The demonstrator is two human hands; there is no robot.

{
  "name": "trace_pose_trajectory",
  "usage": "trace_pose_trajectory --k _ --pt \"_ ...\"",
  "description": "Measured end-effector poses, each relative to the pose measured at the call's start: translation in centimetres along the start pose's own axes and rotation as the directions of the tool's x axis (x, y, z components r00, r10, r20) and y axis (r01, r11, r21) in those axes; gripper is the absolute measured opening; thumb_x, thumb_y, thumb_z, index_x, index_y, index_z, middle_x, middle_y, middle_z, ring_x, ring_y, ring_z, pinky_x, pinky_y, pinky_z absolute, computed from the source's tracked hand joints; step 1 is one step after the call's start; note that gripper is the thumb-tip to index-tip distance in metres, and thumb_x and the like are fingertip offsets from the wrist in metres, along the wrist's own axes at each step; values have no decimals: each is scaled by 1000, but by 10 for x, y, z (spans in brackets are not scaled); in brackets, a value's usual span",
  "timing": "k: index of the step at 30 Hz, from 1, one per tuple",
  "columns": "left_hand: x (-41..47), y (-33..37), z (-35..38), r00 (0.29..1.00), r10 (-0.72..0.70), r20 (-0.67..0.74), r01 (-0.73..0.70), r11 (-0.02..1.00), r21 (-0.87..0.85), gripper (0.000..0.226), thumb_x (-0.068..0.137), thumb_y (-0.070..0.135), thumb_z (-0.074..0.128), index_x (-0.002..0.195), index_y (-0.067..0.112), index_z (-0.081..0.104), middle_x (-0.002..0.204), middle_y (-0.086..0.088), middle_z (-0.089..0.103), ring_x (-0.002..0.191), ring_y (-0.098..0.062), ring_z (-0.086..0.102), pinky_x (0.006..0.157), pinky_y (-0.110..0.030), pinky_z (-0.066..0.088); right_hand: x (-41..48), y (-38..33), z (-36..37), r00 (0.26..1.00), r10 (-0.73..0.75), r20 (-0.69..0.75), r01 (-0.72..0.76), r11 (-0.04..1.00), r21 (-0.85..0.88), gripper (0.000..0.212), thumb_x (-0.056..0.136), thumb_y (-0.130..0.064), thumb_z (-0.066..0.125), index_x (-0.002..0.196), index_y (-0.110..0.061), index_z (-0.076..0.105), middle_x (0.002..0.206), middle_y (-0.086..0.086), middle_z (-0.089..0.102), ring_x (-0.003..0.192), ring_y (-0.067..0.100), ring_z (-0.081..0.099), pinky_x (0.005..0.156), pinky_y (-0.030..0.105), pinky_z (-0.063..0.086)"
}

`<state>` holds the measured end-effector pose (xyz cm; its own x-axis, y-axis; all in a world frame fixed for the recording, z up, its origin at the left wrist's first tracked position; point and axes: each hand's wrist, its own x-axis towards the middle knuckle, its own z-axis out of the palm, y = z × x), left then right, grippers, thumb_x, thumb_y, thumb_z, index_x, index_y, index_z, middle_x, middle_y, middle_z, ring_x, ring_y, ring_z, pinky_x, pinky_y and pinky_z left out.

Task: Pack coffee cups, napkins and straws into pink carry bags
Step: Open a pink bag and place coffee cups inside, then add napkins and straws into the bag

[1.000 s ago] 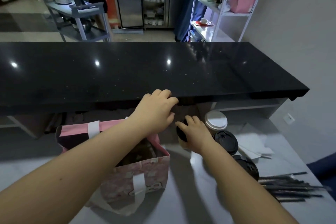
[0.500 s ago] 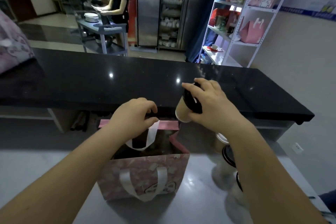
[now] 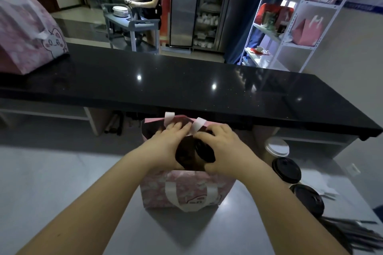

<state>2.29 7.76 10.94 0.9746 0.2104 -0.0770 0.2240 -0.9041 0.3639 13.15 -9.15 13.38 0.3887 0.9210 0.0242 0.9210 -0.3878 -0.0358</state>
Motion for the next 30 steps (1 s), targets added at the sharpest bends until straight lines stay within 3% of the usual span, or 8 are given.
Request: trace_pose_trajectory --k 3,6,9,14,18,23,30 --pt "-7 -4 10 999 31 25 -33 995 97 131 70 60 75 150 26 -23 158 3 -30 140 -13 -34 117 -42 -10 -6 10 17 999 35 19 -31 985 -171 76 76 -34 70 143 -32 34 137 6 38 125 29 30 106 40 30" --pt "-14 -4 16 999 47 21 -49 992 113 140 63 68 74 148 25 -29 155 2 -34 134 -13 -41 111 -38 -16 0 7 25 997 75 26 -64 957 -284 69 77 -21 71 137 -26 39 130 9 43 120 30 35 102 39 34" --pt "-21 1 22 997 76 10 -76 988 134 144 59 74 72 148 23 -29 156 3 -34 131 -13 -44 112 -39 -17 18 -9 33 996 48 74 -21 946 -324 54 81 -21 67 131 -24 46 124 8 48 115 28 41 96 37 38" --pt "-31 6 24 999 50 -6 -48 984 170 145 59 66 76 148 21 -28 157 -1 -32 131 -13 -43 116 -43 -16 40 -19 54 976 127 174 -83 966 -244 58 90 -22 58 144 -23 35 135 13 43 118 33 42 94 40 41" --pt "-37 4 20 998 36 -57 -19 961 278 139 62 70 70 151 16 -23 158 -6 -28 133 -14 -40 117 -52 -15 47 -12 65 948 202 246 -182 978 -103 70 88 -22 61 148 -31 27 147 12 30 131 38 29 105 46 37" --pt "-43 -3 17 995 13 -102 22 945 326 139 60 78 64 152 16 -20 158 -6 -29 133 -16 -40 113 -48 -22 48 -8 74 954 239 182 -245 969 14 70 84 -22 65 144 -31 31 148 11 26 133 38 25 103 48 40" --pt "-44 -6 19 993 1 -121 34 956 292 133 64 75 63 152 18 -19 158 -9 -28 124 -14 -51 116 -54 -15 37 -14 95 975 157 158 -147 986 -76 63 87 -22 60 143 -29 31 137 13 37 122 36 36 96 43 40"
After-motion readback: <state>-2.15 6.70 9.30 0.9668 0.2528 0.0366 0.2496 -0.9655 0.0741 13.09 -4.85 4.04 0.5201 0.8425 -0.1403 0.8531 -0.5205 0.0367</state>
